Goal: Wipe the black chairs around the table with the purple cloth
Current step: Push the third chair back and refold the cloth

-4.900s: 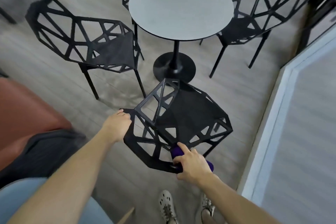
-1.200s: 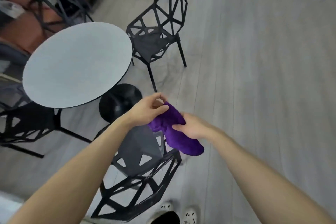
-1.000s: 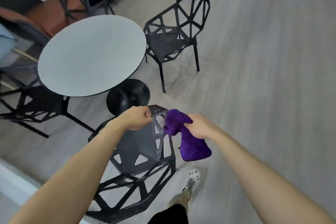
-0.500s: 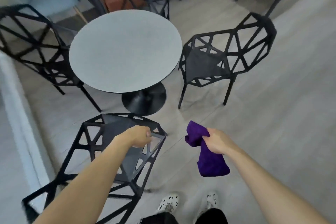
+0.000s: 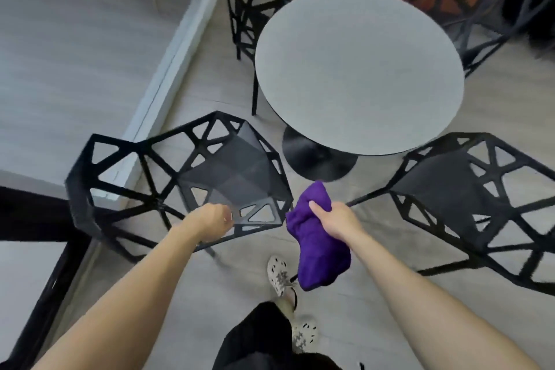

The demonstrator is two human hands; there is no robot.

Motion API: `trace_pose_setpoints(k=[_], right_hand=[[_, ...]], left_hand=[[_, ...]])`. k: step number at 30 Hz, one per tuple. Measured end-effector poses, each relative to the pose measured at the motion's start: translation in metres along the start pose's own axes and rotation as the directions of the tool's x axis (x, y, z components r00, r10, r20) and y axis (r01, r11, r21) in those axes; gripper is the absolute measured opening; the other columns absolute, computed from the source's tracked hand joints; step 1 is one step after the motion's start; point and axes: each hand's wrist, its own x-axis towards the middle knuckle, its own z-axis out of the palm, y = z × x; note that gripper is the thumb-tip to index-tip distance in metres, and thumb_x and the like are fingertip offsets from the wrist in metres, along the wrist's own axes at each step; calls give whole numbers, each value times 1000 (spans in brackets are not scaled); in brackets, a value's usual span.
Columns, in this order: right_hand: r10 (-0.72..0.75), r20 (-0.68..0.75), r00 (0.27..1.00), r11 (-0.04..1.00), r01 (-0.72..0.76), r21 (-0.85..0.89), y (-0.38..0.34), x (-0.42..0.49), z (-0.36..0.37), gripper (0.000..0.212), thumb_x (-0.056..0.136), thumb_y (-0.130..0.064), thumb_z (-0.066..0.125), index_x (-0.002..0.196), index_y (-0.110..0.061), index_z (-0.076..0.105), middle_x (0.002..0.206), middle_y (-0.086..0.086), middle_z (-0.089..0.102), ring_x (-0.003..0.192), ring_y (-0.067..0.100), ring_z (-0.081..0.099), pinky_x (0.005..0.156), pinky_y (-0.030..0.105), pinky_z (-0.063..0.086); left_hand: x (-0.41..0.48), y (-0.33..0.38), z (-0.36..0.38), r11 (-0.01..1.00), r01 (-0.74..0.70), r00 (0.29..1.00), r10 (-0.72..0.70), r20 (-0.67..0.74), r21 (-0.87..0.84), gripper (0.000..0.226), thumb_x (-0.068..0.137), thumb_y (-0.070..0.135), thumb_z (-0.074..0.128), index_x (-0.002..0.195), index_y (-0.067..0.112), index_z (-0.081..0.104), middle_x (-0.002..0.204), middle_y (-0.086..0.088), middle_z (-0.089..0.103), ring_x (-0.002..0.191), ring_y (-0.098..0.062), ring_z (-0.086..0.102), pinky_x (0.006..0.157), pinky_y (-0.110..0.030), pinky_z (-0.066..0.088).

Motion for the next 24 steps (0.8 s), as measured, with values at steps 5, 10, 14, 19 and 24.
trace_pose_setpoints(k=[5, 10, 14, 19, 24], right_hand=[[-115, 20, 993, 958, 116, -263, -24, 55, 2, 70, 108, -69, 36, 122, -9, 69, 125, 16, 72, 117, 38, 65, 94, 42, 47], [-114, 105, 988, 935, 143, -325, -22, 112, 1, 73, 108, -70, 30, 119, -8, 68, 122, 16, 72, 103, 34, 62, 91, 41, 47], [-83, 168, 982, 926, 138, -351, -13, 165, 2, 83, 103, -78, 23, 130, -12, 66, 126, 12, 70, 110, 32, 64, 95, 42, 48], [-110, 262, 959, 903, 207, -376, 5, 224, 22, 87, 102, -80, 17, 128, -14, 67, 127, 15, 71, 115, 35, 66, 99, 42, 48], [-153, 280, 948, 868, 265, -421, 29, 264, 40, 89, 98, -84, 11, 110, -18, 69, 113, 13, 72, 105, 34, 68, 100, 47, 54]], left_hand=[[36, 32, 41, 984, 69, 998, -67, 14, -162, 29, 100, 32, 49, 114, 19, 71, 122, -12, 73, 113, -37, 66, 92, -40, 55], [82, 88, 79, 950, 119, 993, -109, 53, -287, 33, 98, 36, 49, 118, 17, 67, 125, -14, 71, 116, -39, 66, 92, -44, 56], [128, 117, 111, 899, 223, 974, -219, 55, -376, 28, 92, 32, 49, 111, 18, 65, 119, -12, 71, 109, -37, 68, 90, -46, 60], [186, 149, 153, 843, 344, 915, -400, -56, -414, 40, 94, 33, 59, 131, 17, 61, 127, -9, 63, 123, -34, 61, 106, -46, 50], [222, 166, 192, 753, 558, 797, -603, -26, -349, 89, 103, 59, 49, 164, 1, 23, 157, -19, 49, 148, -37, 39, 130, -46, 18]])
